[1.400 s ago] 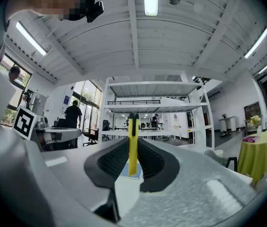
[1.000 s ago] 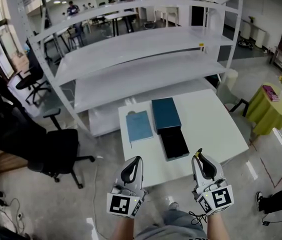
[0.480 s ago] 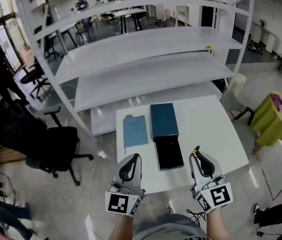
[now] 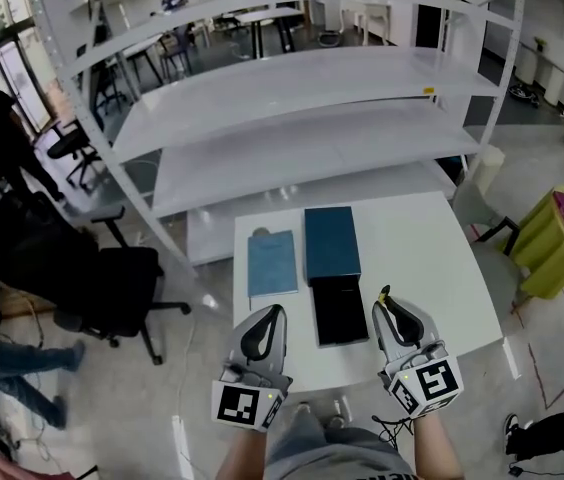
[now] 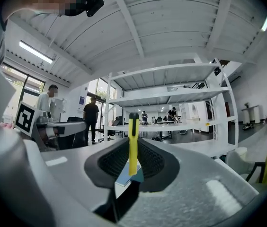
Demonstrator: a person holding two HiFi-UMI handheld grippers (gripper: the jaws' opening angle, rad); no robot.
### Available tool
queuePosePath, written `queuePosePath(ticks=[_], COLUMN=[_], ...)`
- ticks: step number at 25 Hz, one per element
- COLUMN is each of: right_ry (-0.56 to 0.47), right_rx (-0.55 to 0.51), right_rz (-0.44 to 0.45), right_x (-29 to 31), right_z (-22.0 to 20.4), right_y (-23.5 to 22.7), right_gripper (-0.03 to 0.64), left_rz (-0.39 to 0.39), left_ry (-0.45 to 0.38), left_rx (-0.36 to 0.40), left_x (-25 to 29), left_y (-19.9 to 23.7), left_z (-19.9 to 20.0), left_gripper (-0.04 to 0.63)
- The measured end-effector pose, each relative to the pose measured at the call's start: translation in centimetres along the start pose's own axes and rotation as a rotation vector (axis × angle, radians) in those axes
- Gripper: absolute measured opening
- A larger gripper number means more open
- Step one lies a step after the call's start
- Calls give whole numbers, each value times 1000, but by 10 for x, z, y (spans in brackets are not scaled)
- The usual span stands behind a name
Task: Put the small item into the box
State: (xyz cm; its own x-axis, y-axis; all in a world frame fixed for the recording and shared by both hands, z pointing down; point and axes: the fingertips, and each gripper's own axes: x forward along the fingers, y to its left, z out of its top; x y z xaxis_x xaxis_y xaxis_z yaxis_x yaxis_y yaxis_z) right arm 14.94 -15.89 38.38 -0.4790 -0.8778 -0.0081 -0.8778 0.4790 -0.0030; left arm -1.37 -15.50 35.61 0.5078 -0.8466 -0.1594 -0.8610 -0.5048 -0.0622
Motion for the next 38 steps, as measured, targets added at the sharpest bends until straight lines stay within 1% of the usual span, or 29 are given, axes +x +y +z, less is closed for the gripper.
queuePosePath(ticks=[8,19,31,38], right_ry=[111,321,487,593], right_rx=[63,146,144,172], right_rz=[22,33,41,34], right_x=[31,59,82,88], right_z=[-29,-94,-141,-171], right_y=[-7,-6,-4,-5], right_gripper=[59,58,58,60], left_rz=[-14,-15,-1,5], left_ry=[18,48,86,103], left_rx=[3,-15,-39,-53], left_x=[13,17,13,14], left_y=[15,35,58,68], left_z=[0,-13,-32,-42], left_gripper=[6,6,6,6])
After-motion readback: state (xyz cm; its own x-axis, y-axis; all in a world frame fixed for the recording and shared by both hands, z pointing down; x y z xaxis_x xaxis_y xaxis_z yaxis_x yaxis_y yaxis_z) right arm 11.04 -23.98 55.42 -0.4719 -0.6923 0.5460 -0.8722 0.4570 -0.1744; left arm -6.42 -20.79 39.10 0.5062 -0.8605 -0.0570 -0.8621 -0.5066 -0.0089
